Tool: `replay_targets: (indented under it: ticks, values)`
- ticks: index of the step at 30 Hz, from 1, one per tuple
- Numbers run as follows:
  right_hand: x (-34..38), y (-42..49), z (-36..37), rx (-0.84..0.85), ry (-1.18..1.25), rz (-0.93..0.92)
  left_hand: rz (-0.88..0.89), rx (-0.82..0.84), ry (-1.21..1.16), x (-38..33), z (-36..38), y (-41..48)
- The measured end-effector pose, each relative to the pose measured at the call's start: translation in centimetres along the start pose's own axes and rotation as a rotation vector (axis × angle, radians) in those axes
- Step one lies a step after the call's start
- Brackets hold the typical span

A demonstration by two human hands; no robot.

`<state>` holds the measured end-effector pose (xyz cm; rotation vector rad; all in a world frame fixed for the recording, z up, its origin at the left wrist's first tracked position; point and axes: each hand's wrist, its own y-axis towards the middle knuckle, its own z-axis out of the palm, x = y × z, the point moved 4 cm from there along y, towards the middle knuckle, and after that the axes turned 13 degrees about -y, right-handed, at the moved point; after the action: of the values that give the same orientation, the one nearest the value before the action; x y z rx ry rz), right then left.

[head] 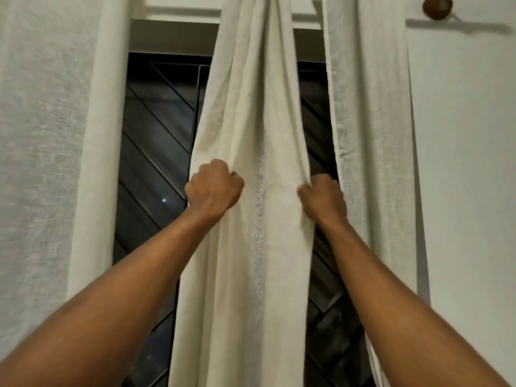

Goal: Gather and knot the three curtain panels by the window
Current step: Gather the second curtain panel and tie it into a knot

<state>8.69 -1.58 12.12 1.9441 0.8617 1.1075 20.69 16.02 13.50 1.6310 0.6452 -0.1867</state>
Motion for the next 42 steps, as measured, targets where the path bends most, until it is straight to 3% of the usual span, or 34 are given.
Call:
replay_targets:
  ticks: [3, 8, 13, 16, 21, 23, 25, 27, 28, 30, 32, 34, 37, 40, 42]
  values:
    - [-3.7, 0.8, -1.4, -0.077, 0.035, 0.240, -0.112, -0.109, -0.138, 2.0, -2.1, -0.1]
    - [-0.9, 0.0, -0.8, -0.049, 0.078, 0.066, 0.112, -0.132, -0.082, -0.3, -1.0, -3.3]
    - [3.5, -1.8, 0.0, 0.025, 0.235, -0.152, 0.340, 0.021, -0.036, -3.8, 3.3, -6.1]
    - [4.0, -2.5, 0.3, 0.057, 0.321, -0.109, 0.356, 0.123, -0.087, -4.0, 4.9, -7.2]
    - [1.8, -3.0, 0.9, 0.096, 0.255, -0.048, 0.389, 0.413, -0.216, -3.1, 6.1, -9.1]
    - [0.7, -3.0, 1.2, 0.116, 0.218, -0.030, 0.404, 0.310, -0.326, -2.4, 5.5, -9.5]
    - [-0.2, -3.1, 1.4, 0.125, 0.199, -0.004, 0.422, 0.005, -0.408, -1.5, 4.1, -9.7]
    - [-0.7, -3.1, 1.4, 0.107, 0.207, -0.005, 0.317, -0.230, -0.431, -0.4, 3.4, -9.5]
    - [-0.8, -3.1, 1.4, 0.099, 0.205, -0.011, 0.223, -0.266, -0.440, 0.1, 3.3, -9.2]
    - [-0.9, -3.1, 1.4, 0.094, 0.200, -0.019, 0.018, -0.189, -0.473, 1.3, 4.0, -8.6]
    - [-0.9, -3.1, 1.4, 0.110, 0.219, -0.038, -0.141, -0.010, -0.525, 2.6, 5.2, -8.3]
    - [-1.1, -3.1, 1.6, 0.168, 0.265, -0.050, -0.211, 0.112, -0.580, 3.7, 6.0, -8.1]
    - [-3.0, -2.5, 1.7, 0.202, 0.237, 0.018, -0.264, -0.053, -0.471, 6.1, 4.3, -7.7]
    - [-5.8, -1.6, 0.7, 0.040, 0.062, 0.156, -0.305, -0.311, -0.321, 9.0, 1.5, -7.2]
    - [-6.1, -1.6, 0.3, -0.003, 0.006, 0.156, -0.219, -0.294, -0.334, 8.9, 1.2, -7.7]
